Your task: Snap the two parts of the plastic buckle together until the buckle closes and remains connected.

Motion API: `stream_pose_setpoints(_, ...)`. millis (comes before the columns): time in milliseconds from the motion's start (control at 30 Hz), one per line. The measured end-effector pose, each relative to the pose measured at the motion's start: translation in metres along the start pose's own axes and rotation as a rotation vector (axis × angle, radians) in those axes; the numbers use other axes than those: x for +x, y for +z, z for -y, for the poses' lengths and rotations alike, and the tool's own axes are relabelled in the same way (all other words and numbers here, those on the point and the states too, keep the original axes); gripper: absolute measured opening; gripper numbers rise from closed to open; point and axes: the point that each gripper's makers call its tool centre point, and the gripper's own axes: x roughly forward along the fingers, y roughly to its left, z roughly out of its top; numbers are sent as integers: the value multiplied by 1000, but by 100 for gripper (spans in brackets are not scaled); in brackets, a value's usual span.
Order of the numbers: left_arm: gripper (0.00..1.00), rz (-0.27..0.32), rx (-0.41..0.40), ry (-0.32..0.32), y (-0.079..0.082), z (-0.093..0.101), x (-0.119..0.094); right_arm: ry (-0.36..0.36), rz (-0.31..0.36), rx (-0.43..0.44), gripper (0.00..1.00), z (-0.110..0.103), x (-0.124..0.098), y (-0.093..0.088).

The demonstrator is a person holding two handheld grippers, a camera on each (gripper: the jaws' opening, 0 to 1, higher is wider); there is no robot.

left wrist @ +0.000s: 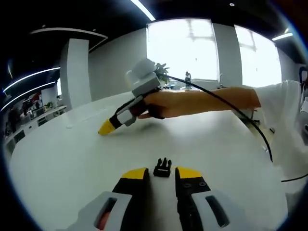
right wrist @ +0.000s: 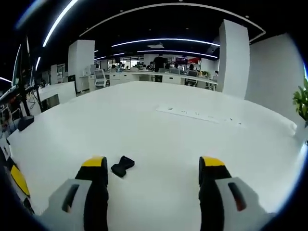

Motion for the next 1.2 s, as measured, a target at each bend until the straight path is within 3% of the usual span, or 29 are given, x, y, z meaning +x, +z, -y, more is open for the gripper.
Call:
stream_pose_setpoints(133,22,0,1,-1,0,0,0,-24,1,-34,76,0,3,0)
stream_pose_setpoints(400,22,-1,1,1,0,-1,0,-28,18,-5,69,-5,1,-1)
stream_pose_setpoints(567,22,0,1,6,-1,0,-1,-20,30,6,60,-7,1,-1)
stream_pose_setpoints(667,22,0,7,10,0,-1,-1,-13,32,-2,50,-8,0,-1)
stream_pose_setpoints(800,22,1,7,11,0,-2,-1,3,44,-4,45,-10,1,0)
stream_pose_setpoints(1033,22,2,3,12,0,-3,-1,30,46,-11,24,-11,1,-1)
stream_pose_setpoints(1200,22,3,-1,12,0,-3,-1,50,45,-12,17,-12,0,-1)
